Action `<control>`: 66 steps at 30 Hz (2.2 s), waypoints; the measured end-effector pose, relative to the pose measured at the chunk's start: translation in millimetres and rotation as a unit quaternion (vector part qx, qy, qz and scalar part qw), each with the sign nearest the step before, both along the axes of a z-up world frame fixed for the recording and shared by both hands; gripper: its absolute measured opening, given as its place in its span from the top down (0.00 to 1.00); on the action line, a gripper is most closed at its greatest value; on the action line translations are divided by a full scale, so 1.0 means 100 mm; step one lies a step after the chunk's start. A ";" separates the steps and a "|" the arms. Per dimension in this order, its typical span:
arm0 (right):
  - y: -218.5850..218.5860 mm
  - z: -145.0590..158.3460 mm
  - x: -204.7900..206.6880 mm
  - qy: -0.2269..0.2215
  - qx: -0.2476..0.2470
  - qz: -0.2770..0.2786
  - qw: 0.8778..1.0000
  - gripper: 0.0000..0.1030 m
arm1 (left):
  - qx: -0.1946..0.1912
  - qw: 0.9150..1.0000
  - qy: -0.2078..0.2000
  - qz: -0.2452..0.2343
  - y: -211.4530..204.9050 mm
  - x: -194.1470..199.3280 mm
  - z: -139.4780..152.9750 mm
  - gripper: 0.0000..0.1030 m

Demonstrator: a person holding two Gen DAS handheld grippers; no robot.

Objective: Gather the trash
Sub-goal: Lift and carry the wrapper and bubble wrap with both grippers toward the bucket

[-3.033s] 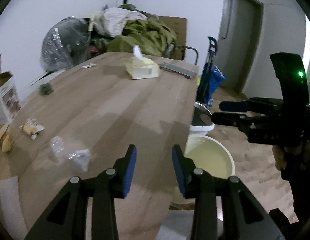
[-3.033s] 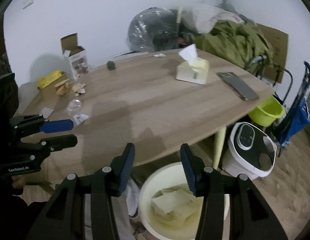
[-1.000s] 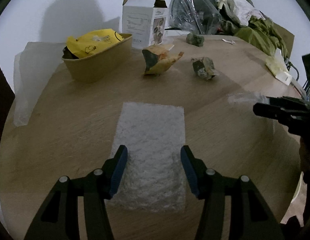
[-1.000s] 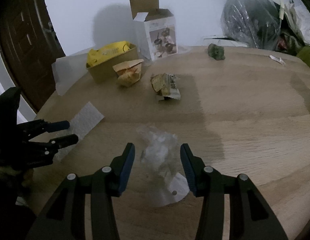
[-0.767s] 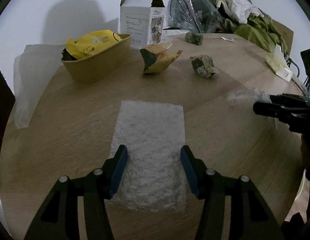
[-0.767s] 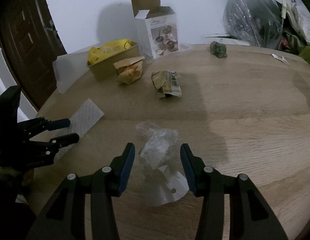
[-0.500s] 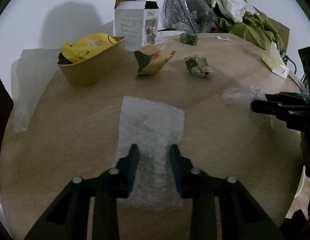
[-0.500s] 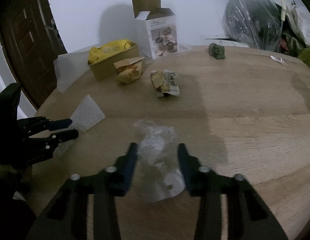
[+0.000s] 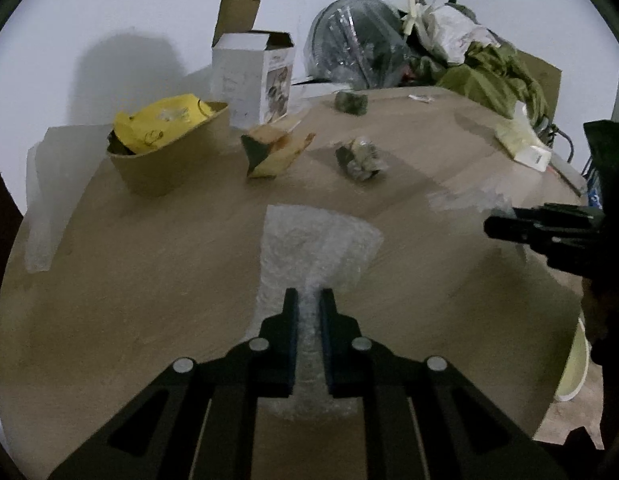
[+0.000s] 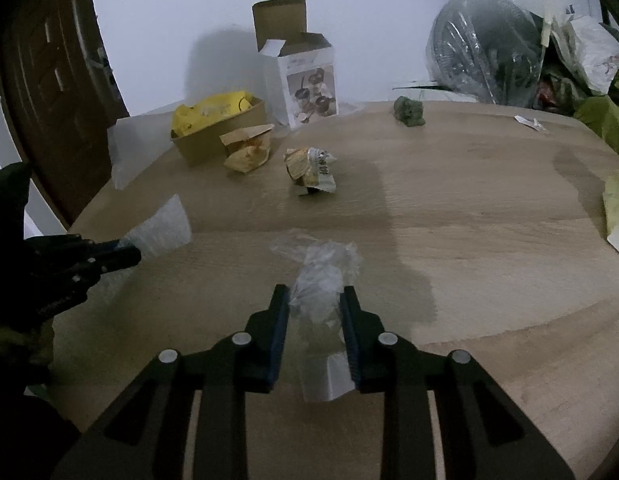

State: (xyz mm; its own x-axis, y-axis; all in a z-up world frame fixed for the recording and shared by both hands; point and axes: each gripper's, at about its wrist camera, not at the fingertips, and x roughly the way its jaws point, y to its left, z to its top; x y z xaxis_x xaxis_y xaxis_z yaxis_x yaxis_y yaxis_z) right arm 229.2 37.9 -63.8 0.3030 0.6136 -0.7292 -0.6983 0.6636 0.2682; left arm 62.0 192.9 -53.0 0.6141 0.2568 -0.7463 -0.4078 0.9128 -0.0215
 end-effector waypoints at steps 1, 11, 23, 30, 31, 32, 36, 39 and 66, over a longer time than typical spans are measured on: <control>-0.01 0.01 -0.01 -0.001 0.000 -0.001 1.000 0.77 | -0.002 1.000 -0.003 -0.004 -0.02 -0.01 0.02 0.91; -0.18 0.11 -0.14 -0.009 0.006 -0.012 1.000 0.77 | -0.003 1.000 -0.016 -0.024 -0.22 -0.06 0.12 0.91; -0.45 0.20 -0.29 -0.017 0.010 -0.030 0.999 0.77 | -0.017 0.998 -0.028 -0.057 -0.46 -0.04 0.16 0.91; -0.68 0.23 -0.39 -0.023 0.010 -0.047 0.999 0.77 | -0.013 0.996 -0.032 -0.077 -0.64 0.01 0.19 0.91; -0.72 0.23 -0.39 -0.023 0.011 -0.049 0.998 0.77 | -0.013 0.996 -0.033 -0.080 -0.67 0.02 0.19 0.91; -0.76 0.24 -0.41 -0.024 0.011 -0.052 0.998 0.77 | -0.013 0.996 -0.033 -0.085 -0.71 0.03 0.19 0.91; -0.92 0.24 -0.46 -0.026 0.011 -0.065 0.997 0.77 | -0.012 0.994 -0.036 -0.103 -0.83 0.08 0.21 0.91; -1.04 0.24 -0.51 -0.027 0.011 -0.076 0.997 0.77 | -0.009 0.993 -0.036 -0.116 -0.94 0.12 0.22 0.91; -2.05 0.25 -0.92 -0.033 0.001 -0.185 0.982 0.77 | -0.004 0.973 -0.033 -0.227 -1.72 0.46 0.19 0.91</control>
State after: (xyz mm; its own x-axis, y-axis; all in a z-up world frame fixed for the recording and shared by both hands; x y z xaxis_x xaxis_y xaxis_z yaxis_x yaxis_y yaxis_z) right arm 137.3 -166.8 -38.5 0.5522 0.4543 -0.6990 -0.4264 0.8744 0.2314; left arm 107.9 20.7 -33.7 0.7100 -0.0587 -0.7017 0.0404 0.9983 -0.0426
